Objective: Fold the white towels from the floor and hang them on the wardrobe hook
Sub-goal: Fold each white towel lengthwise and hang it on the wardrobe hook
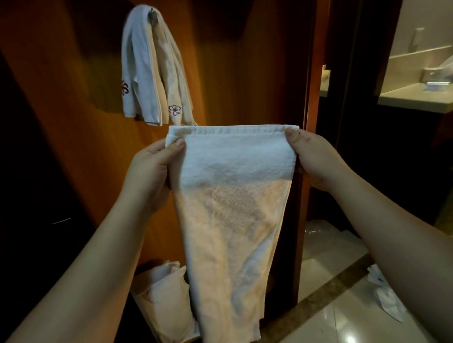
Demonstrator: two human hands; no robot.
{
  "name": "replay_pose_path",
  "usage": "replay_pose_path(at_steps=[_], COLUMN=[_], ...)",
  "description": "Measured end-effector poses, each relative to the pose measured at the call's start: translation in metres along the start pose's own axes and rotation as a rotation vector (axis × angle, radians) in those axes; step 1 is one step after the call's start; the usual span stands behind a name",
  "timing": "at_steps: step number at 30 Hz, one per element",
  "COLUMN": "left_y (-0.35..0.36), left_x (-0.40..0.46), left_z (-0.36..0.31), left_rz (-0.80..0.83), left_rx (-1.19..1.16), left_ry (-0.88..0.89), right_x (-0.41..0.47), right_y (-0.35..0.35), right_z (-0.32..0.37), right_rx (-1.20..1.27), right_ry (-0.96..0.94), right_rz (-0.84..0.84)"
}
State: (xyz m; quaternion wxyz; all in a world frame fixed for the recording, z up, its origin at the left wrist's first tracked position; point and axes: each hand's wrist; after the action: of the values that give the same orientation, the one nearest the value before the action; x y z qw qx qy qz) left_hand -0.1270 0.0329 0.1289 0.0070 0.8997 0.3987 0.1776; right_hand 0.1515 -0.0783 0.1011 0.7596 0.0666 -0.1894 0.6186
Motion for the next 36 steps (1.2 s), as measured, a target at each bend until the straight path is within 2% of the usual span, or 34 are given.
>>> replay_pose_path(at_steps=[2,3,7,12,14,18,23,26,30,36], left_y=[0.007,0.01,0.008,-0.012,-0.017,-0.019,-0.02,-0.023,-0.025,-0.013], left_x=[0.001,0.001,0.003,0.003,0.002,-0.001,-0.01,-0.019,-0.037,-0.072], left_z=[0.002,0.003,0.012,0.021,0.022,0.03,0.046,0.055,0.075,0.12], left_rz=[-0.003,-0.005,-0.043,-0.037,-0.054,-0.128,-0.153,-0.113,-0.12,-0.288], left_rx=[-0.05,-0.06,0.009,0.085,0.033,-0.028,-0.028,-0.011,0.011,-0.05], left_ry=[-0.019,-0.026,-0.055,-0.071,-0.065,-0.1,-0.175,-0.248,-0.309,-0.307], right_x=[0.0,-0.001,-0.005,-0.001,-0.001,-0.01,-0.025,-0.027,-0.036,-0.067], right_y=[-0.001,0.0,0.003,0.004,0.011,0.024,0.034,0.033,0.036,0.067], right_z=[-0.012,-0.02,-0.044,-0.034,-0.034,-0.054,-0.083,-0.097,-0.115,-0.114], right_rx=[0.237,0.268,-0.014,-0.017,0.089,0.505,0.634,0.696,0.704,0.442], right_ry=[0.075,0.141,0.293,0.269,0.233,0.221,0.366,0.369,0.371,0.411], right_rz=[0.049,0.069,0.052,-0.02,-0.005,0.088,0.229,0.195,0.06,-0.059])
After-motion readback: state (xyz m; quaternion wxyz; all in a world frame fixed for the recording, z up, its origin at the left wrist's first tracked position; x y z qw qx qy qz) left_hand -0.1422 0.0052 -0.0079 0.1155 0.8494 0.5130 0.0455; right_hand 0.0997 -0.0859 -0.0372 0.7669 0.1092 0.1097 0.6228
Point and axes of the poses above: each hand's wrist, its own x-axis towards the middle knuckle, its own y-axis out of the palm, z = x × y, and after that the axes turned 11 degrees about z, right-handed
